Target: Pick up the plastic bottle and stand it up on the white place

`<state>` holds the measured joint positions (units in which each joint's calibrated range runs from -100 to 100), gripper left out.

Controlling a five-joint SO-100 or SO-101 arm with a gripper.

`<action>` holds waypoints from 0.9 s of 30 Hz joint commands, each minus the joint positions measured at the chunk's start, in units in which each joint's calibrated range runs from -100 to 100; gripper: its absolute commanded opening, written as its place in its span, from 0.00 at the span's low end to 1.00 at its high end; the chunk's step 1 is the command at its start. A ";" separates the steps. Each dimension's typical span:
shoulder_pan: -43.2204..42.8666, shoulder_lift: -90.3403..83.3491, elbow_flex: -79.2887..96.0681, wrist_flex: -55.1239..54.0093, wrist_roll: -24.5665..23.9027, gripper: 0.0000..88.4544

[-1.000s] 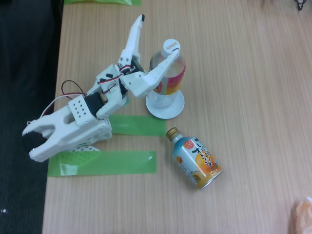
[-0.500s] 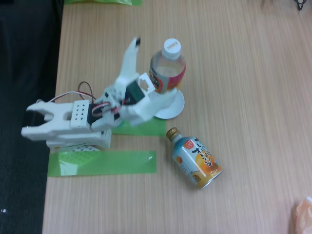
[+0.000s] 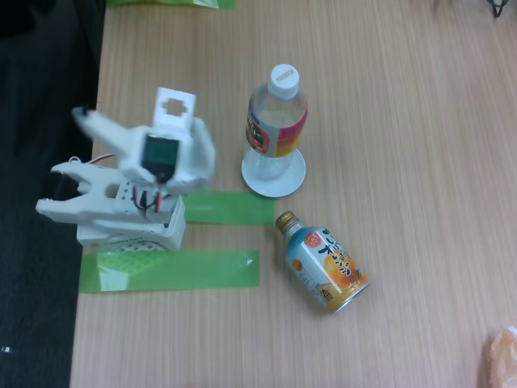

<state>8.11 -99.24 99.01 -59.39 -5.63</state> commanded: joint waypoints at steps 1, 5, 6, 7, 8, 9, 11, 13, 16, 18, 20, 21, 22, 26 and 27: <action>0.26 0.33 0.36 -10.65 -1.64 0.39; 0.34 0.33 0.45 -18.21 -1.59 0.22; 0.56 0.33 0.45 -20.18 -1.54 0.19; 0.56 0.33 0.45 -22.16 -1.22 0.16; 0.56 0.33 0.45 -24.13 -1.17 0.14; 0.56 0.33 0.45 -26.62 -1.12 0.11; 0.56 0.33 0.45 -31.43 -1.07 0.08; 0.56 0.33 0.45 -35.72 -1.07 0.07; 0.63 0.33 0.45 -39.24 -1.07 0.06; 0.63 0.17 0.45 -39.93 -1.07 0.06; 0.63 0.17 0.45 -39.93 -1.07 0.06; 0.63 0.17 0.45 -39.93 -1.07 0.06; 0.63 0.17 0.45 -39.93 -1.43 0.06; 0.12 0.17 0.45 -39.93 -1.49 0.06; 0.12 0.17 0.45 -39.93 -1.49 0.07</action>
